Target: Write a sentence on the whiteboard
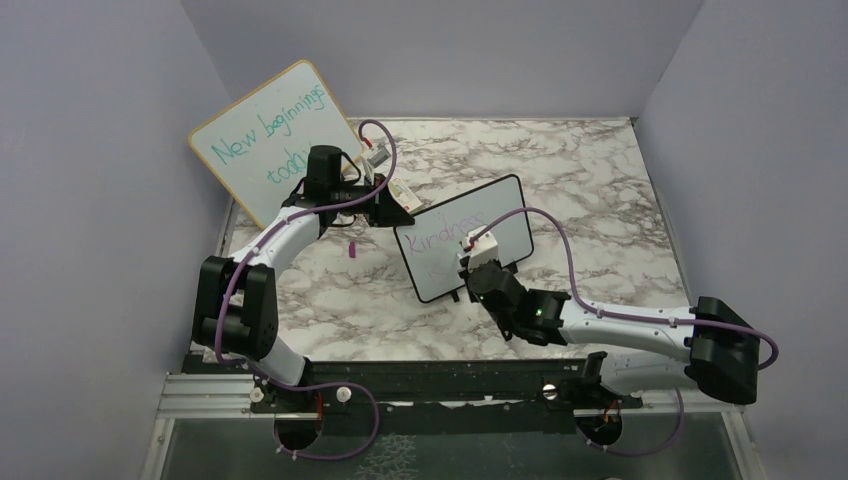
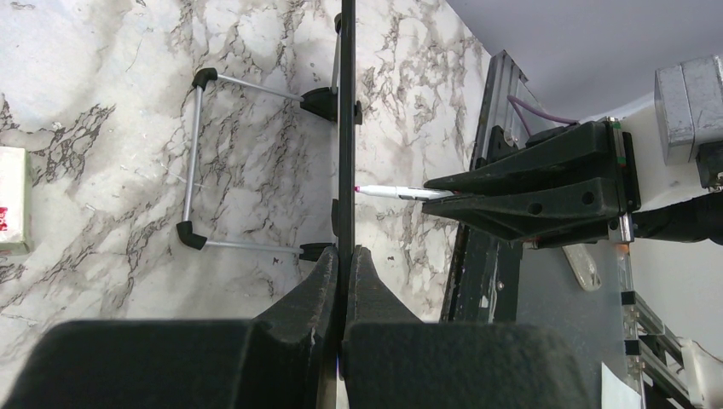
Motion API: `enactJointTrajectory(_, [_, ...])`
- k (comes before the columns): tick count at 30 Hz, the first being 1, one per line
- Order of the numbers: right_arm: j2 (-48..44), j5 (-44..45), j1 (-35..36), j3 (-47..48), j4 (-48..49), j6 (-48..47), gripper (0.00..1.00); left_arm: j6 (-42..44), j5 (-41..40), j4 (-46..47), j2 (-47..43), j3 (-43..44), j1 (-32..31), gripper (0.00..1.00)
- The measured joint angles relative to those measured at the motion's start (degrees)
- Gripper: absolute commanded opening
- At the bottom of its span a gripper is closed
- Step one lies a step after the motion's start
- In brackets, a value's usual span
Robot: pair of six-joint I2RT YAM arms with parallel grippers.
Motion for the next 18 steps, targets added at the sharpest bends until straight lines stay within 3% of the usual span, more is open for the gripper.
enactJointTrajectory(18, [-0.09, -1.42, -0.04, 0.0, -4.37, 3.96, 0.0, 0.02, -0.04, 0.02, 0.0, 0.0, 0.0, 0.0])
